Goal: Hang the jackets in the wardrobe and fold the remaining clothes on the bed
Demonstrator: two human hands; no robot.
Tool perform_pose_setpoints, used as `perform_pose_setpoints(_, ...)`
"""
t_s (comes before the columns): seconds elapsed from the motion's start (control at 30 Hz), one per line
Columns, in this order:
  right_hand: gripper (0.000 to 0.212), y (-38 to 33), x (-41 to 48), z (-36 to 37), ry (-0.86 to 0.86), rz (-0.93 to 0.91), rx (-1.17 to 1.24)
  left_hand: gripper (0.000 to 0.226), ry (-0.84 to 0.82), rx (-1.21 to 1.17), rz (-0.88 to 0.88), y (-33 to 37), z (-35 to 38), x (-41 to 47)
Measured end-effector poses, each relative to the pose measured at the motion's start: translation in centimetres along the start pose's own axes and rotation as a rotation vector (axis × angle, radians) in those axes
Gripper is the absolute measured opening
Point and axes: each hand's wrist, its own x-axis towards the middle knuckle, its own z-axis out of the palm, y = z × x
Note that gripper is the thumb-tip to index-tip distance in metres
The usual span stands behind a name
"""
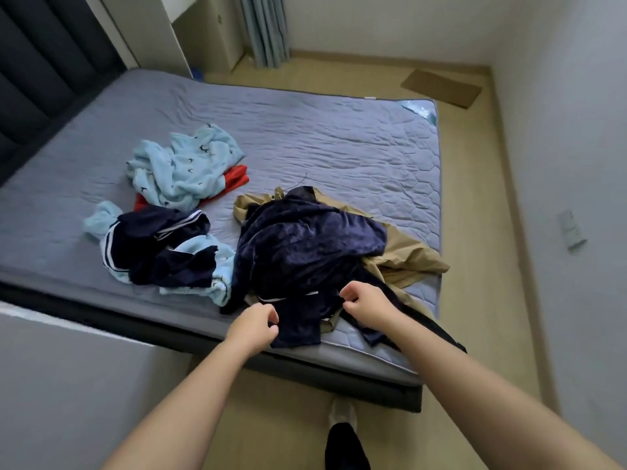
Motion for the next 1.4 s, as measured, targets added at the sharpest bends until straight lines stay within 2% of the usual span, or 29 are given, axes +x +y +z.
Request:
perform_pose_setpoints(0.17,0.035,1.7,10.4,3.0,-0.132,0.114,-0.119,0.024,-0.154,0.038,-0.093,-2.4,2.6,8.9)
perform_pose_setpoints(0.27,0.039,3.2,15.7,5.4,-0.161,0.154,-0.174,0.031,-0.137,0.066,-0.075,-3.1,3.5,15.2)
perform_pose_setpoints(0.4,0.045,5.5,22.8,8.1,-0.088,0.176,-0.203,0.041,-0.046,0.201,-0.015,-4.4,5.1,24.6)
perform_pose_setpoints(0.47,0.051,6.2,25.0,8.7,-0.050,0.155,-0.241,0.056,0.033,0.316,0.011,-4.9,6.1,27.9)
perform_pose_setpoints(0.53,0.058,7.6,28.0,10.8,-0.039,0.144,-0.296,0.080,0.056,0.390,0.013,-6.5,8.2,32.2)
perform_pose_setpoints(0.6,0.064,9.0,30.1,12.7,-0.051,0.147,-0.342,0.094,0.060,0.407,-0.005,-7.9,9.7,35.7)
perform_pose_setpoints(0.63,0.067,9.5,30.7,13.5,-0.061,0.158,-0.351,0.090,0.069,0.405,-0.012,-8.3,10.2,37.1)
perform_pose_setpoints(0.7,0.073,10.3,31.2,14.8,-0.066,0.167,-0.359,0.064,0.137,0.397,0.037,-8.9,11.2,39.0)
perform_pose_setpoints(0.73,0.076,10.4,31.3,15.2,-0.058,0.161,-0.367,0.049,0.174,0.311,0.060,-9.0,11.2,39.5)
perform_pose_setpoints(0.83,0.085,9.5,31.3,15.0,0.016,0.141,-0.391,0.022,0.156,-0.312,-0.062,-9.0,9.0,39.7)
perform_pose_setpoints(0.9,0.093,8.2,31.6,14.1,0.080,0.149,-0.389,0.021,0.031,-0.568,-0.089,-8.6,6.4,38.9)
perform_pose_setpoints(1.0,0.101,4.9,32.6,12.4,0.145,0.142,-0.446,0.035,-0.274,-0.916,-0.080,-6.6,2.3,36.4)
perform_pose_setpoints(1.03,0.095,3.8,33.0,12.0,0.190,0.109,-0.478,0.036,-0.366,-1.071,-0.089,-6.0,1.0,35.7)
perform_pose_setpoints(1.1,0.064,1.9,33.2,11.3,0.298,0.040,-0.424,0.031,-0.467,-1.243,-0.055,-5.4,-1.9,34.4)
perform_pose_setpoints(1.13,0.044,1.1,33.1,10.8,0.343,0.040,-0.314,0.021,-0.444,-1.186,0.044,-5.8,-3.2,34.1)
perform_pose_setpoints(1.17,0.027,0.4,32.7,10.3,0.375,0.075,-0.188,0.018,-0.439,-0.962,0.185,-6.3,-4.6,33.8)
perform_pose_setpoints(1.2,0.016,-0.2,32.2,9.7,0.398,0.124,-0.059,0.037,-0.421,-0.618,0.271,-7.1,-5.6,33.5)
perform_pose_setpoints(1.23,0.011,-0.6,31.8,9.1,0.416,0.174,0.065,0.053,-0.384,-0.233,0.287,-7.9,-6.2,33.1)
perform_pose_setpoints(1.27,0.009,-1.0,31.5,8.6,0.423,0.198,0.176,0.059,-0.340,0.077,0.257,-8.5,-6.4,32.8)
perform_pose_setpoints(1.3,0.008,-1.6,31.1,8.1,0.405,0.197,0.271,0.050,-0.275,0.265,0.201,-9.0,-6.4,32.6)
perform_pose_setpoints(1.33,0.008,-2.1,30.8,7.6,0.359,0.179,0.362,0.035,-0.185,0.329,0.182,-9.1,-6.3,32.4)
perform_pose_setpoints(1.37,0.011,-2.5,30.4,7.2,0.291,0.151,0.444,0.018,-0.091,0.251,0.173,-9.0,-6.5,32.0)
perform_pose_setpoints(1.4,0.020,-2.8,29.9,6.7,0.208,0.121,0.498,0.006,-0.010,0.052,0.171,-8.9,-7.1,31.8)
